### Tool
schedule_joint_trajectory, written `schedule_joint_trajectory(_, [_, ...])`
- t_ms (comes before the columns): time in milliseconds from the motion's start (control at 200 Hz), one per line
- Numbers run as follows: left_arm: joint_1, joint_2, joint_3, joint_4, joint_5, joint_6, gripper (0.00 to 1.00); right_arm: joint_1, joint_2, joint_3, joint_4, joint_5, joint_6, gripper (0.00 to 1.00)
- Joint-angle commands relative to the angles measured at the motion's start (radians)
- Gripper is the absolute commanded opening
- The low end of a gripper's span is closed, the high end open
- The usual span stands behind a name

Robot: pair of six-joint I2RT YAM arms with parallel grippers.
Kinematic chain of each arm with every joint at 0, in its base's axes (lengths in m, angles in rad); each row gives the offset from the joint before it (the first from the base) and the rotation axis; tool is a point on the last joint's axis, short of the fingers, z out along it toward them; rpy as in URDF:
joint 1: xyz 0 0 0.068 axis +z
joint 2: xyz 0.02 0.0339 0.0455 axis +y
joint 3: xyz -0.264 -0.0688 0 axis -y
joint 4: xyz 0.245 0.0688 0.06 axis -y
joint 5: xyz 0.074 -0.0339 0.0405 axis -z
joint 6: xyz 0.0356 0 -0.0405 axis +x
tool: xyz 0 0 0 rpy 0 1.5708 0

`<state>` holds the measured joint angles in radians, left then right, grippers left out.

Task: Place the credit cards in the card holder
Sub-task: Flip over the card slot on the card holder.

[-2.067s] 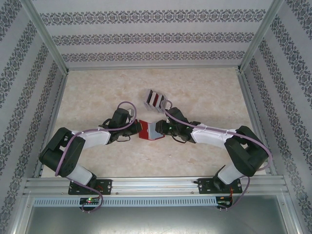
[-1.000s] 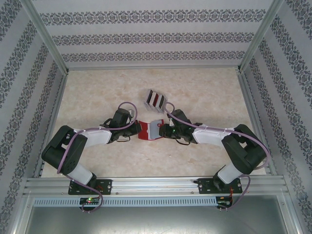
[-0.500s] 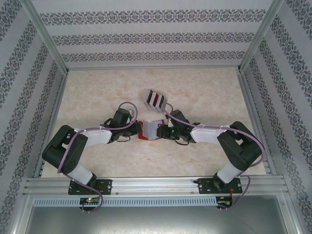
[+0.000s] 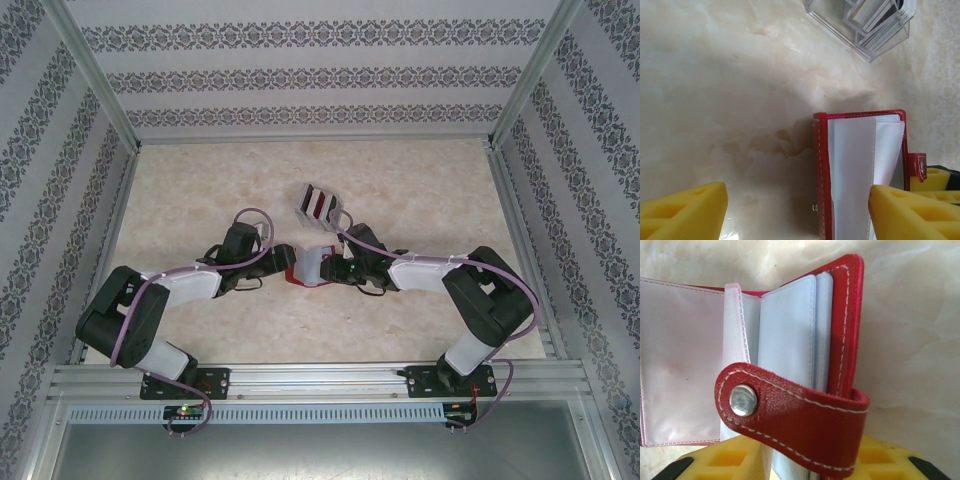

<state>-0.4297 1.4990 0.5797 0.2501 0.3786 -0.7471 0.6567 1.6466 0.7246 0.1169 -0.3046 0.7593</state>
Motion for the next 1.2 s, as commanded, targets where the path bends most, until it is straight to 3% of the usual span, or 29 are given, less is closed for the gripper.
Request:
schedule_joint_trajectory(0, [0.009, 0.032, 0.006, 0.06, 0.066, -0.01, 0.75, 0.005, -0.003, 0.01, 0.01, 0.007, -0.005, 0.36])
schedule_joint_trajectory(130, [0.01, 0.085, 0.026, 0.089, 0.128, -0.029, 0.75, 0.01, 0.007, 0.024, -0.001, -0.001, -0.009, 0.36])
schedule_joint_trajectory(420, [0.01, 0.093, 0.03, 0.08, 0.123, -0.019, 0.71, 0.02, 0.017, 0.034, 0.005, 0.012, -0.008, 0.35])
schedule_joint_trajectory(600, [0.006, 0.032, -0.025, 0.16, 0.115, -0.019, 0.91, 0.023, 0.027, 0.046, -0.007, 0.007, -0.015, 0.35])
schedule_joint_trajectory(869, [0.006, -0.015, -0.016, 0.095, 0.07, 0.021, 0.91, 0.024, 0.037, 0.05, -0.003, 0.012, -0.013, 0.34])
schedule_joint_trajectory(989, [0.006, 0.04, 0.02, 0.056, 0.093, 0.013, 0.77, 0.023, 0.047, 0.064, -0.006, 0.008, -0.022, 0.34])
schedule_joint_trajectory(1194, [0.005, 0.085, 0.037, 0.048, 0.109, 0.011, 0.3, 0.025, 0.043, 0.06, 0.011, 0.012, -0.014, 0.35])
